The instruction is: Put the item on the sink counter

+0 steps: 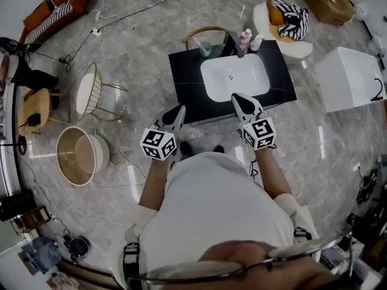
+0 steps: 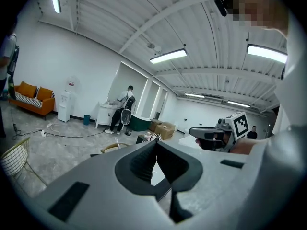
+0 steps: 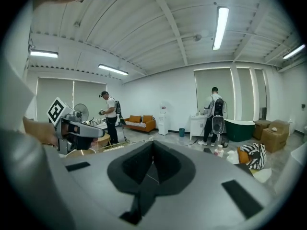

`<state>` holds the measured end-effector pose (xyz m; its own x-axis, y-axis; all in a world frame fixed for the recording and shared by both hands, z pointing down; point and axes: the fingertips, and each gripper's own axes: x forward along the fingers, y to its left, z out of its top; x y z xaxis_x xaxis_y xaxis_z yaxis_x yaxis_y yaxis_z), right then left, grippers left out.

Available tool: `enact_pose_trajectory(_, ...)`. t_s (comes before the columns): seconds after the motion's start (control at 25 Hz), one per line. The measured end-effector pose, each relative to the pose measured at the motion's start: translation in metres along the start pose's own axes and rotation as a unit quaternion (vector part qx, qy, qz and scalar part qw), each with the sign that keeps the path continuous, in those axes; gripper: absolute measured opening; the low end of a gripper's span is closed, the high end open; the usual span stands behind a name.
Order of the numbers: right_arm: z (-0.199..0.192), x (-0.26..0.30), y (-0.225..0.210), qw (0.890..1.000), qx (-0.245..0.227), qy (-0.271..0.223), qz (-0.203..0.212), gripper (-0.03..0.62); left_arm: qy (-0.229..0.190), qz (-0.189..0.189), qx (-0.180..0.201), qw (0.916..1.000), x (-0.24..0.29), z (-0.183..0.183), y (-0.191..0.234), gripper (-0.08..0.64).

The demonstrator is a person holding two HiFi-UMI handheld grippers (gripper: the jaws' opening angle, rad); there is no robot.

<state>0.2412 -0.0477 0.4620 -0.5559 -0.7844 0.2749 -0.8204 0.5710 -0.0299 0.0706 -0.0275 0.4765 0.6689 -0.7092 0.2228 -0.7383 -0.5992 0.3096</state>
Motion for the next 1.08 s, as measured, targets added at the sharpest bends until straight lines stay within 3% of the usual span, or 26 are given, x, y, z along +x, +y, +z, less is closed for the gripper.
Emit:
enact_pose_trajectory(0.28, -0.005, -0.005, 0.001, 1.0, -0.001, -0.009, 0.021, 0.006, -0.007, 0.017, -0.005, 0.9998, -0.004, -0.005, -0.009, 0.005)
enact_pose_trajectory(1.08, -0.003, -0.019, -0.006, 1.0, 0.007, -0.018, 0.023, 0.006, -0.008, 0.031, 0.001, 0.9995, -0.008, -0.006, -0.021, 0.005)
